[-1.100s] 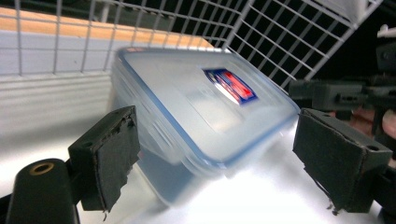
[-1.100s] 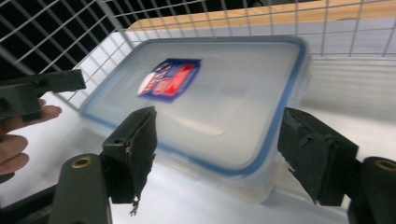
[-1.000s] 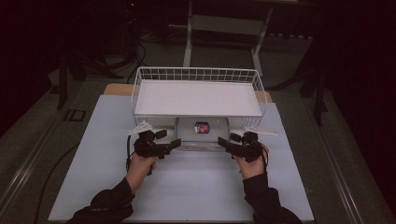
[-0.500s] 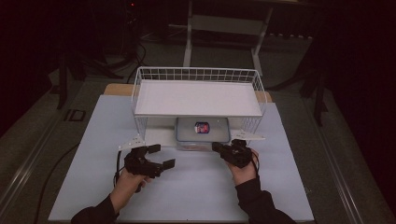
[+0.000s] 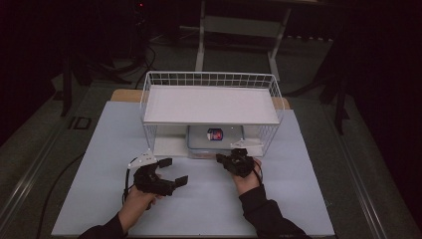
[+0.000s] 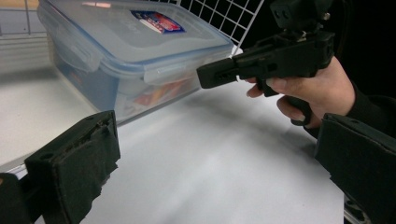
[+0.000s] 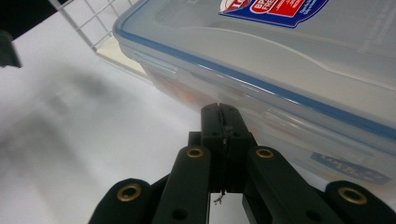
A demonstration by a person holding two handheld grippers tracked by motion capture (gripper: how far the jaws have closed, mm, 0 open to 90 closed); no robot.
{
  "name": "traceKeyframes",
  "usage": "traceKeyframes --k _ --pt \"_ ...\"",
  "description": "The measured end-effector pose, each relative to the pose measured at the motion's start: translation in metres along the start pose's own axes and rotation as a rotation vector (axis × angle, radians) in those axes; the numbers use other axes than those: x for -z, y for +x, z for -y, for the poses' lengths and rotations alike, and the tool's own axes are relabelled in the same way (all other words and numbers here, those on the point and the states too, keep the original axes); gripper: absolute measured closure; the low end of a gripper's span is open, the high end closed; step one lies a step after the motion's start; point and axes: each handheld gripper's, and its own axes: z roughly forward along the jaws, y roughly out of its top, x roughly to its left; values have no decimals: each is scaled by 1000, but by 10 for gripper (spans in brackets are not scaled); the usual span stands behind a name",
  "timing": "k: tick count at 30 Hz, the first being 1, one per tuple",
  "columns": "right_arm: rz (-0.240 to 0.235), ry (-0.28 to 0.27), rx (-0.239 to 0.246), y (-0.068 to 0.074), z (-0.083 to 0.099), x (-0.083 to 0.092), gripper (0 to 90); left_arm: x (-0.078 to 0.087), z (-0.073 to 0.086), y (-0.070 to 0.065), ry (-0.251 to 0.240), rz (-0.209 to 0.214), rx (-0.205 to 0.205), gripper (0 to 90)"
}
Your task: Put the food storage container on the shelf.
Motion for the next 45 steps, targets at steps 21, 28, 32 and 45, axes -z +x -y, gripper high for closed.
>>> traceKeyframes --k 21,28,32,45 --pt "37 -38 -39 -13 -24 -27 898 -2 4 -1 1 -9 -47 0" --pt "-12 -44 -43 -4 -22 -27 896 -1 3 -3 2 -18 -57 0" --pt "-25 -50 -9 7 -21 -18 734 2 1 -6 -1 -31 -71 0" --pt "-69 -139 54 26 8 33 181 4 3 -12 4 -6 -85 0"
